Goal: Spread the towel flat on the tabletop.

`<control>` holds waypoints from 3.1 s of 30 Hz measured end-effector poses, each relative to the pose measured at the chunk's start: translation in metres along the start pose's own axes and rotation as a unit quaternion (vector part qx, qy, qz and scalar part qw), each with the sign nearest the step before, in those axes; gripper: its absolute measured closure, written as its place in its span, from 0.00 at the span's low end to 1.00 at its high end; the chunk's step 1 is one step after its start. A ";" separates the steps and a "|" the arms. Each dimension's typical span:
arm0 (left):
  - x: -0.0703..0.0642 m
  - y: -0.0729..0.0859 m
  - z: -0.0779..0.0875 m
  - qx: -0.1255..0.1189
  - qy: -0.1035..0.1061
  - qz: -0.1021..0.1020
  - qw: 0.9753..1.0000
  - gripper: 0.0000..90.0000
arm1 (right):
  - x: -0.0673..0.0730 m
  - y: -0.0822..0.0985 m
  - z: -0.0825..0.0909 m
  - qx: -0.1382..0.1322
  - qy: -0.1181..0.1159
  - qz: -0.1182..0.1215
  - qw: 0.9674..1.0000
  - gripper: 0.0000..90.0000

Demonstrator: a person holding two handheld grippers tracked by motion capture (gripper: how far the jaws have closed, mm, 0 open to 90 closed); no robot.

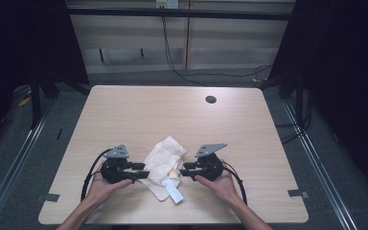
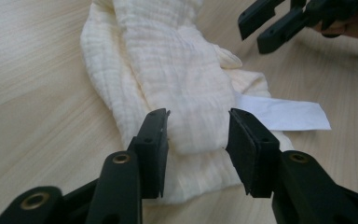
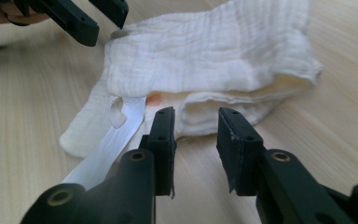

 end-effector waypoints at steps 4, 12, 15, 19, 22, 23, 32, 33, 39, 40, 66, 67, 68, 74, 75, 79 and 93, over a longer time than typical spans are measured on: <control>0.002 -0.003 -0.015 0.012 -0.006 -0.014 1.000 0.71 | 0.003 0.001 -0.013 0.008 -0.012 0.006 1.000 0.75; 0.007 0.002 -0.028 0.037 -0.028 -0.022 0.999 0.85 | 0.000 0.005 -0.024 0.011 0.001 0.004 1.000 0.76; 0.009 0.004 -0.029 0.041 -0.029 -0.020 0.999 0.85 | 0.001 0.008 -0.028 0.014 0.002 0.006 1.000 0.77; 0.010 0.005 -0.029 0.041 -0.032 -0.022 0.998 0.85 | 0.000 0.008 -0.028 0.011 0.014 0.015 1.000 0.91; 0.010 0.005 -0.027 0.038 -0.031 -0.022 0.999 0.84 | -0.001 0.005 -0.022 0.005 0.021 0.015 1.000 0.97; 0.009 0.004 -0.026 0.034 -0.028 -0.024 0.999 0.83 | -0.001 0.004 -0.020 0.001 0.019 0.011 1.000 0.97; -0.019 -0.008 -0.006 -0.012 0.010 -0.057 0.998 0.79 | -0.009 -0.001 -0.003 -0.016 0.020 0.004 1.000 0.97; -0.023 -0.008 -0.007 -0.010 0.018 -0.064 0.998 0.80 | -0.010 -0.001 -0.003 -0.016 0.020 0.004 1.000 0.97; -0.025 -0.002 -0.027 0.028 0.019 -0.072 0.997 0.71 | -0.010 0.000 -0.003 -0.012 0.019 0.002 1.000 0.97; -0.026 -0.003 -0.030 0.029 0.018 -0.072 0.997 0.70 | -0.009 0.000 -0.004 -0.010 0.017 0.004 1.000 0.97; -0.026 0.010 -0.030 0.053 0.008 -0.109 0.993 0.71 | -0.010 0.003 -0.002 -0.006 0.016 -0.002 1.000 0.96; -0.023 0.012 -0.031 0.061 -0.006 -0.112 0.992 0.68 | -0.010 0.003 -0.002 -0.006 0.017 -0.001 1.000 0.96; -0.023 0.012 -0.031 0.063 -0.004 -0.111 0.992 0.66 | -0.010 0.003 -0.002 -0.004 0.017 -0.001 1.000 0.96; -0.024 0.012 -0.031 0.060 0.000 -0.115 0.992 0.67 | -0.013 0.004 -0.001 -0.004 0.013 -0.010 1.000 0.96; -0.025 0.011 -0.030 0.058 0.001 -0.119 0.991 0.67 | -0.013 0.004 -0.001 -0.002 0.014 -0.008 1.000 0.96; -0.030 0.005 -0.027 0.045 -0.010 -0.136 0.990 0.69 | -0.013 0.004 -0.003 -0.002 0.013 -0.009 1.000 0.96; -0.030 0.010 -0.044 0.057 -0.025 -0.144 0.988 0.85 | -0.018 0.006 -0.005 0.006 0.013 -0.010 1.000 0.95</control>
Point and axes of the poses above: each handheld gripper's, and its own axes: z roughly backward along the jaws, y roughly out of its underside, x roughly to its left, the point moved 8 cm from there along -z, roughly forward along the jaws
